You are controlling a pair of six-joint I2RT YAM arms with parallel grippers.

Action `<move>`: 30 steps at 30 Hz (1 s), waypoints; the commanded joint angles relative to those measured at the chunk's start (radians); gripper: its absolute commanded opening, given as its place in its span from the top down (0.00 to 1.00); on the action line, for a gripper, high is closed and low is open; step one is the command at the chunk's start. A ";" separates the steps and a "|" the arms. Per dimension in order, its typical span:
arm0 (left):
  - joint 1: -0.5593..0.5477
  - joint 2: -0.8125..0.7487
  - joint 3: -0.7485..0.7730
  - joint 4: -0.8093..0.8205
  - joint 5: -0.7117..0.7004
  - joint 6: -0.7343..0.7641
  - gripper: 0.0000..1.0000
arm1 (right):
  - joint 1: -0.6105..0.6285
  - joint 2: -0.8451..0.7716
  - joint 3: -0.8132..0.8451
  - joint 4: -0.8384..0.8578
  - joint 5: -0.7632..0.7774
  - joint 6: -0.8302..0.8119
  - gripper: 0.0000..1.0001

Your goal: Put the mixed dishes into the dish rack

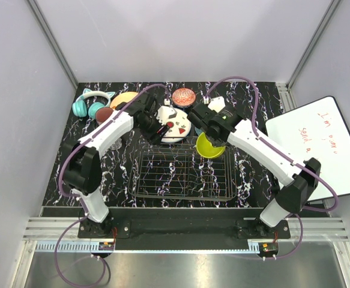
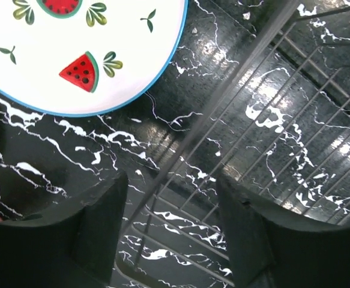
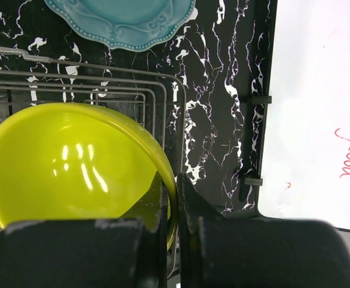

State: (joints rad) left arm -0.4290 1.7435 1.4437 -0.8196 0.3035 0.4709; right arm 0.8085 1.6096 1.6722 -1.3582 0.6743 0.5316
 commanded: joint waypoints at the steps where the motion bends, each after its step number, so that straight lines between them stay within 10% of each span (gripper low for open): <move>1: -0.001 0.071 0.055 0.048 0.020 0.009 0.47 | -0.011 0.003 0.043 -0.259 0.059 -0.007 1.00; 5: 0.015 0.109 0.067 0.050 -0.006 0.018 0.89 | -0.020 0.027 0.060 -0.257 0.094 -0.027 1.00; 9: 0.090 0.070 0.009 0.048 -0.021 0.029 0.99 | -0.025 0.084 0.101 -0.259 0.142 -0.062 1.00; 15: 0.167 -0.021 -0.100 0.050 -0.023 0.055 1.00 | -0.026 0.163 0.155 -0.256 0.258 -0.098 1.00; 20: 0.167 -0.068 -0.124 0.034 -0.020 0.067 0.98 | -0.029 0.243 0.163 -0.257 0.738 -0.009 1.00; 24: 0.162 -0.085 -0.114 0.004 -0.014 0.086 0.93 | -0.068 0.366 0.240 -0.265 0.818 0.106 1.00; 30: 0.161 -0.119 -0.134 -0.021 -0.007 0.097 0.59 | -0.065 0.478 0.232 -0.266 0.812 0.169 1.00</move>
State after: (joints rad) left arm -0.2657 1.6882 1.3258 -0.8211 0.3004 0.5480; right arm 0.7376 2.0586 1.8835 -1.3537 1.3811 0.6003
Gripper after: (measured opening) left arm 0.373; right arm 0.043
